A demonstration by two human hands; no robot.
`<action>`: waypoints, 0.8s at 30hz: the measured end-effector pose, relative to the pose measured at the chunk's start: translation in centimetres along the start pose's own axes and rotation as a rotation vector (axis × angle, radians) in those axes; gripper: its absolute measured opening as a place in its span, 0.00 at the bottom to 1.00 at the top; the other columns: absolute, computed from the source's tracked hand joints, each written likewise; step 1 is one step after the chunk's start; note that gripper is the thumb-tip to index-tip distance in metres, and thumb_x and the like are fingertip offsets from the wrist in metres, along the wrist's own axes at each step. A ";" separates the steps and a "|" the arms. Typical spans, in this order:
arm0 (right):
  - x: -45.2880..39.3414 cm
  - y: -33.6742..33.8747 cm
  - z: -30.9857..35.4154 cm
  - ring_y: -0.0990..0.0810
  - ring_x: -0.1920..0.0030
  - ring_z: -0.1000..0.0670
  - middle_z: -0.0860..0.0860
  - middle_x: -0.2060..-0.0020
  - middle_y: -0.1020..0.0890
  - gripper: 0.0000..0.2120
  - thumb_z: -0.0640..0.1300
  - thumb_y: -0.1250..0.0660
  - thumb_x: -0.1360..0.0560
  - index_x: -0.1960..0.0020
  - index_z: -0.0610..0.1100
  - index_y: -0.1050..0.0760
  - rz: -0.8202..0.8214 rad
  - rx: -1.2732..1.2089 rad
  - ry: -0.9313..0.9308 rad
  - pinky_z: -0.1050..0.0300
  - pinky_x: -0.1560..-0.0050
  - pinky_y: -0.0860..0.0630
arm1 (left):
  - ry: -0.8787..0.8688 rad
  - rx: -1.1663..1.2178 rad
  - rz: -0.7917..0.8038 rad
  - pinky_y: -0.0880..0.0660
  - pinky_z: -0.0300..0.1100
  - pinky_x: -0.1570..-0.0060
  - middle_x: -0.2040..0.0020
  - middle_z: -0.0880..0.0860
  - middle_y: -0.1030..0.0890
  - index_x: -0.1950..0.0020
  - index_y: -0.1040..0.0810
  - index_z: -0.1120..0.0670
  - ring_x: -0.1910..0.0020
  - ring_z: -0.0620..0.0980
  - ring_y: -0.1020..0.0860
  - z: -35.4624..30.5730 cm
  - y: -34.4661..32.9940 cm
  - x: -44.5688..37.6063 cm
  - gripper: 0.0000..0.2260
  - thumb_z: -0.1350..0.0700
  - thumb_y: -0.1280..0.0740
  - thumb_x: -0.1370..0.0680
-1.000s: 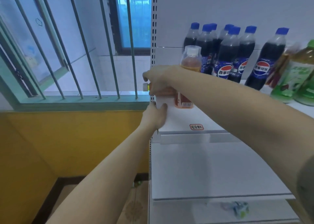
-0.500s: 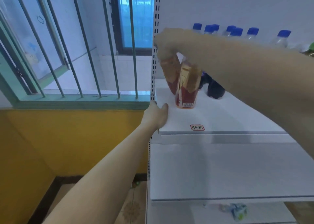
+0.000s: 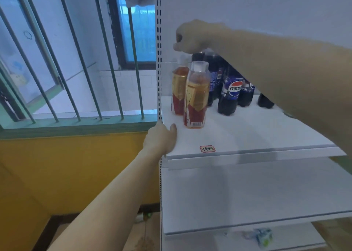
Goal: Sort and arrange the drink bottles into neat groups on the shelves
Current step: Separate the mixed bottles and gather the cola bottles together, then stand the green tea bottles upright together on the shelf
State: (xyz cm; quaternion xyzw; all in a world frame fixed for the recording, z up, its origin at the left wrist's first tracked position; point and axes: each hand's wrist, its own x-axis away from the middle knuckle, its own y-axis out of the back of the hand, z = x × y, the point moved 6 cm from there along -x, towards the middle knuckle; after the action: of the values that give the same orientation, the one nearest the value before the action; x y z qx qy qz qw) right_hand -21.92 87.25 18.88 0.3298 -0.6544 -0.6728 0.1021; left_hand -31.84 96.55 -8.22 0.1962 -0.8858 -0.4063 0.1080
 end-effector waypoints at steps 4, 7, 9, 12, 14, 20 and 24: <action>3.3 2.2 -5.0 0.25 0.50 0.50 0.50 0.44 0.22 0.14 0.53 0.40 0.17 0.38 0.46 0.25 -0.273 -0.277 -0.024 0.59 0.51 0.32 | -0.254 -0.506 -0.355 0.23 0.56 0.43 0.38 0.56 0.24 0.33 0.28 0.52 0.41 0.57 0.23 -3.5 2.9 2.5 0.18 0.43 0.40 0.18; 7.7 1.1 -9.0 0.25 0.54 0.59 0.55 0.48 0.23 0.05 0.50 0.37 0.17 0.44 0.51 0.25 -0.355 -0.479 -0.040 0.65 0.55 0.30 | -0.562 -0.382 -0.409 0.21 0.45 0.56 0.54 0.48 0.21 0.51 0.26 0.48 0.57 0.48 0.21 -7.9 2.7 5.3 0.08 0.44 0.36 0.19; 10.9 -0.8 -11.8 0.24 0.53 0.59 0.55 0.49 0.21 0.03 0.47 0.36 0.18 0.45 0.52 0.25 -0.364 -0.521 -0.030 0.65 0.52 0.27 | -0.688 -0.272 -0.297 0.26 0.38 0.63 0.60 0.44 0.23 0.55 0.28 0.46 0.64 0.43 0.24 -11.1 0.7 6.9 0.06 0.47 0.34 0.20; 15.5 -4.4 -15.9 0.22 0.51 0.58 0.54 0.50 0.20 0.04 0.43 0.35 0.19 0.46 0.51 0.25 -0.311 -0.557 -0.019 0.67 0.54 0.28 | -0.706 -0.232 -0.139 0.22 0.42 0.59 0.60 0.44 0.24 0.52 0.26 0.46 0.62 0.43 0.24 -15.7 -3.3 7.8 0.04 0.48 0.34 0.20; 18.4 -6.8 -19.0 0.22 0.54 0.58 0.56 0.53 0.20 0.05 0.43 0.33 0.19 0.46 0.52 0.24 -0.252 -0.528 -0.028 0.66 0.56 0.27 | -0.659 -0.265 -0.094 0.20 0.47 0.54 0.56 0.47 0.21 0.50 0.23 0.48 0.58 0.48 0.22 -18.0 -6.0 7.5 0.05 0.48 0.34 0.20; 25.4 -12.5 -31.7 0.21 0.59 0.56 0.55 0.59 0.18 0.08 0.41 0.31 0.22 0.51 0.54 0.23 -0.161 -0.536 -0.138 0.63 0.60 0.26 | -0.535 -0.271 0.025 0.23 0.46 0.54 0.50 0.51 0.19 0.49 0.22 0.48 0.55 0.49 0.22 -23.7 -12.9 5.8 0.04 0.50 0.33 0.21; 28.4 -16.0 -37.6 0.23 0.60 0.58 0.54 0.58 0.19 0.07 0.39 0.32 0.23 0.53 0.50 0.21 -0.107 -0.496 -0.253 0.63 0.60 0.27 | -0.573 -0.343 0.106 0.24 0.48 0.49 0.47 0.51 0.22 0.44 0.24 0.47 0.52 0.51 0.24 -28.6 -18.5 6.0 0.06 0.49 0.35 0.20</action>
State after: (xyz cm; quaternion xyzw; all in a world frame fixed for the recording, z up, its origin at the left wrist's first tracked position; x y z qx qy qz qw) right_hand -17.11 42.47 -2.35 0.2423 -0.4590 -0.8525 0.0616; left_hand -22.43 63.63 -3.67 0.0068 -0.8077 -0.5821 -0.0929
